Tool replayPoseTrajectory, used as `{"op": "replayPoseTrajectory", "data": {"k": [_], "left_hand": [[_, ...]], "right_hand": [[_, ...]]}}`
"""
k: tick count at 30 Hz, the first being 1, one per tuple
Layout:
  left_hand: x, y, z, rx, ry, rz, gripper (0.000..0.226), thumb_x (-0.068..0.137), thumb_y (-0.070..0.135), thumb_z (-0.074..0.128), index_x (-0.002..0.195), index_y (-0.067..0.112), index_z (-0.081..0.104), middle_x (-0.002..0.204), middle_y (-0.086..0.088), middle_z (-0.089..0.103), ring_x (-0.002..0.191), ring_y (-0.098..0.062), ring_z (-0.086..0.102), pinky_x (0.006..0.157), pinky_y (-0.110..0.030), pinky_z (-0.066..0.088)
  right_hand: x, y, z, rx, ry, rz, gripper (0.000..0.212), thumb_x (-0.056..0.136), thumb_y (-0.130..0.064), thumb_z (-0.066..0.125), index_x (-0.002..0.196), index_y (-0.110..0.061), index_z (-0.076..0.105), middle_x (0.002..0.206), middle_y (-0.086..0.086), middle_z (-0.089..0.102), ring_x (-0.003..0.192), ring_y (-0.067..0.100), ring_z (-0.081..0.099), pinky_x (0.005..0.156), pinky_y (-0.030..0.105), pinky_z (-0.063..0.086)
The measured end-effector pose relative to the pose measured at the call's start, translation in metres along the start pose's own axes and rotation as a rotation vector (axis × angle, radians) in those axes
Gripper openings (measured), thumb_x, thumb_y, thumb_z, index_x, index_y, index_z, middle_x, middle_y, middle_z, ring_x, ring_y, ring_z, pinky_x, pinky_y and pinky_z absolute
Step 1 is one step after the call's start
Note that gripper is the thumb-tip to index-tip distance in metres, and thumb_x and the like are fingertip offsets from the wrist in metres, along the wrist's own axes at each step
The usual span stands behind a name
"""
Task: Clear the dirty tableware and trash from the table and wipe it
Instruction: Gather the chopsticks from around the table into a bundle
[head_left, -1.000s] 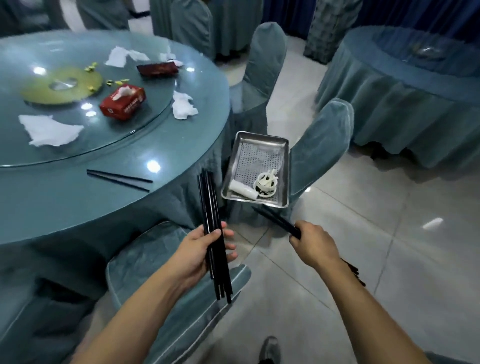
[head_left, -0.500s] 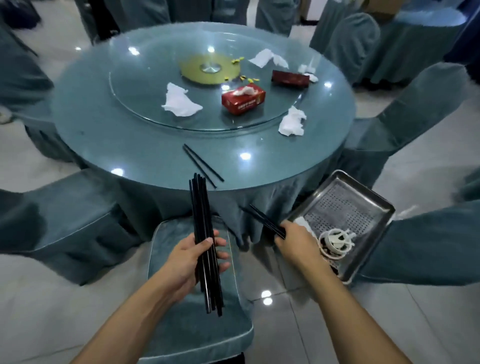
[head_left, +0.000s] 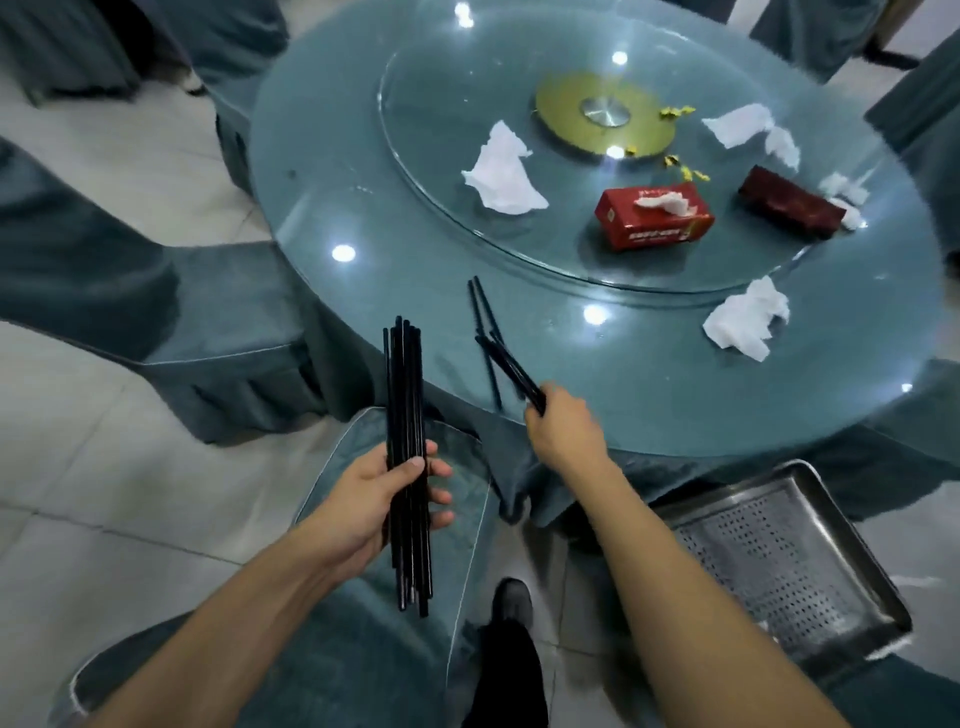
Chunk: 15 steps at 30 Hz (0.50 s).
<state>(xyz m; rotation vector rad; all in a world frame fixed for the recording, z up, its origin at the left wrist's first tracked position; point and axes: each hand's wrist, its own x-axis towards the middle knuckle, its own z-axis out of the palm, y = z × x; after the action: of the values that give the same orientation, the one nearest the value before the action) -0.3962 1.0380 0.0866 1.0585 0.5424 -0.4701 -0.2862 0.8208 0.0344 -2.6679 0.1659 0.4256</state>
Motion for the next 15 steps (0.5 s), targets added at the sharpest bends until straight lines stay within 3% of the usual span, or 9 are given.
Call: {"op": "replayPoseTrajectory", "data": {"k": [3, 7, 9, 12, 15], "left_hand": [[0.021, 0.0, 0.011, -0.017, 0.092, 0.026, 0.019, 0.104, 0.004, 0.046, 0.12, 0.001, 0.057, 0.096, -0.015, 0.07, 0.074, -0.026, 0.068, 0.066, -0.04, 0.061], [0.042, -0.002, 0.03, -0.09, 0.219, 0.053, 0.02, 0.105, 0.003, 0.045, 0.119, 0.001, 0.058, 0.095, -0.014, 0.07, 0.075, -0.027, 0.068, 0.067, -0.042, 0.062], [0.052, -0.004, 0.039, -0.142, 0.276, 0.064, 0.02, 0.104, 0.002, 0.044, 0.118, 0.0, 0.059, 0.095, -0.015, 0.069, 0.074, -0.028, 0.066, 0.066, -0.042, 0.061], [0.063, -0.006, 0.05, -0.182, 0.32, 0.072, 0.02, 0.104, 0.003, 0.045, 0.12, -0.001, 0.058, 0.094, -0.015, 0.07, 0.075, -0.029, 0.066, 0.067, -0.044, 0.062], [0.07, -0.007, 0.058, -0.209, 0.355, 0.08, 0.02, 0.104, 0.003, 0.045, 0.12, -0.001, 0.057, 0.093, -0.014, 0.071, 0.074, -0.029, 0.067, 0.068, -0.046, 0.062]], "right_hand": [[0.061, -0.012, 0.001, 0.045, -0.008, -0.03, 0.026, 0.098, -0.031, 0.052, 0.115, -0.012, 0.057, 0.107, 0.016, 0.065, 0.099, 0.039, 0.061, 0.079, 0.04, 0.049], [0.135, -0.024, 0.012, 0.11, -0.064, -0.035, 0.031, 0.096, -0.033, 0.057, 0.116, -0.009, 0.055, 0.112, 0.014, 0.065, 0.103, 0.035, 0.06, 0.074, 0.035, 0.042], [0.165, -0.028, 0.02, 0.093, -0.093, -0.043, 0.042, 0.094, -0.038, 0.061, 0.12, -0.007, 0.052, 0.117, 0.016, 0.064, 0.108, 0.036, 0.06, 0.077, 0.038, 0.046], [0.193, -0.032, 0.035, 0.05, -0.116, -0.031, 0.067, 0.089, -0.048, 0.068, 0.132, -0.004, 0.043, 0.13, 0.02, 0.056, 0.12, 0.04, 0.055, 0.094, 0.048, 0.048], [0.204, -0.03, 0.047, -0.03, -0.131, -0.018, 0.077, 0.087, -0.051, 0.07, 0.138, -0.003, 0.037, 0.138, 0.02, 0.048, 0.122, 0.042, 0.054, 0.097, 0.051, 0.047]]}}
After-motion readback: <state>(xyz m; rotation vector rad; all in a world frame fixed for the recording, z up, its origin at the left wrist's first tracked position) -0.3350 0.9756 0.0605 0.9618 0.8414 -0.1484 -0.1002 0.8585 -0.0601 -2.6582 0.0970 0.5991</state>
